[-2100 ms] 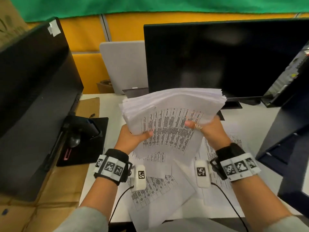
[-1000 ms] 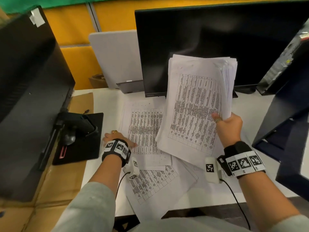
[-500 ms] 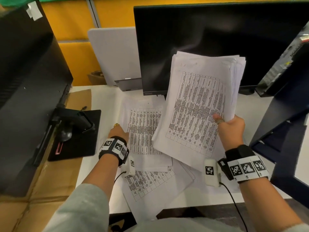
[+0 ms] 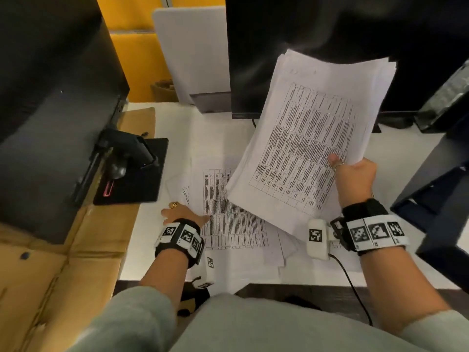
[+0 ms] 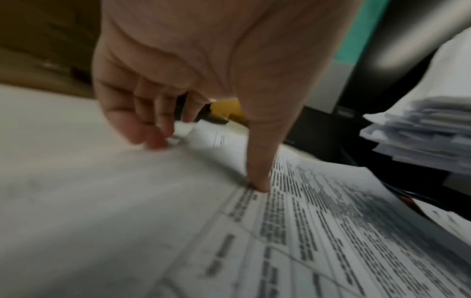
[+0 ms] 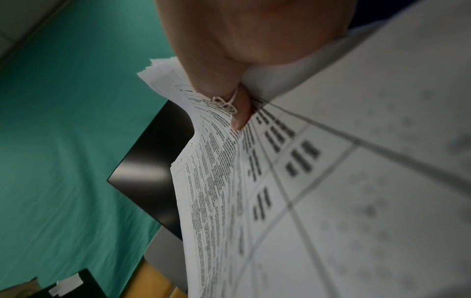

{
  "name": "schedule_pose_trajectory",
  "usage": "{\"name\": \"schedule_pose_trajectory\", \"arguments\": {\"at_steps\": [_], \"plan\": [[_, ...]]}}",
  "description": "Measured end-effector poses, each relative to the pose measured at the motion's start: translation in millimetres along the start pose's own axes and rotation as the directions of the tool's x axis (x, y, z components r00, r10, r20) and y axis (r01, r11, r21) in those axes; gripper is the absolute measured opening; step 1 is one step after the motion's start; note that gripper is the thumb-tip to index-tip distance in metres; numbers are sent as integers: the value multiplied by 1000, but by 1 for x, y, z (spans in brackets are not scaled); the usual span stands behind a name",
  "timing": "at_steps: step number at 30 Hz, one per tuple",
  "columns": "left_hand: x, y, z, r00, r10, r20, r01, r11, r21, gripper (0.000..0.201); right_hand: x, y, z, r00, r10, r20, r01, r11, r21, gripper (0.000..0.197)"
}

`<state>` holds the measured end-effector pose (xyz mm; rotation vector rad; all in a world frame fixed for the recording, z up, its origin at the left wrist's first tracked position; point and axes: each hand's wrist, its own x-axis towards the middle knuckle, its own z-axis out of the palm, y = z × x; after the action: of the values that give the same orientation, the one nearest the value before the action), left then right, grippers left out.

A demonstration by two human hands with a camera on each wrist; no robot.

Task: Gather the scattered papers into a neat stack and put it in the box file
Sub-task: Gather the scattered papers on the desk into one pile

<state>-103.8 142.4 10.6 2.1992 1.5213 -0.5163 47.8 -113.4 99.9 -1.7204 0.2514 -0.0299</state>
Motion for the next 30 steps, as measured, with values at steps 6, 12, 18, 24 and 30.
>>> {"name": "schedule_pose_trajectory", "arguments": {"at_steps": [6,12,18,24,30], "plan": [[9,8,2,997,34,72,-12,957,-290,60,-3,1,-7,999,10,40,-9,1000,-23,37],[4,16,6,983,184,-27,-183,927,-327,31,-7,3,-12,997,25,71,-25,1000,-4,42],[-5,1,-12,953,251,-171,-302,734,-609,25,-18,12,-9,984,55,167,-63,997,44,41],[-29,-5,-70,865,407,-294,-469,444,-763,18,-22,-4,4,932,107,346,-166,976,145,18],[-30,26,-107,862,415,-292,-482,491,-726,32,-27,-35,18,912,-29,408,-133,922,364,39]]}}
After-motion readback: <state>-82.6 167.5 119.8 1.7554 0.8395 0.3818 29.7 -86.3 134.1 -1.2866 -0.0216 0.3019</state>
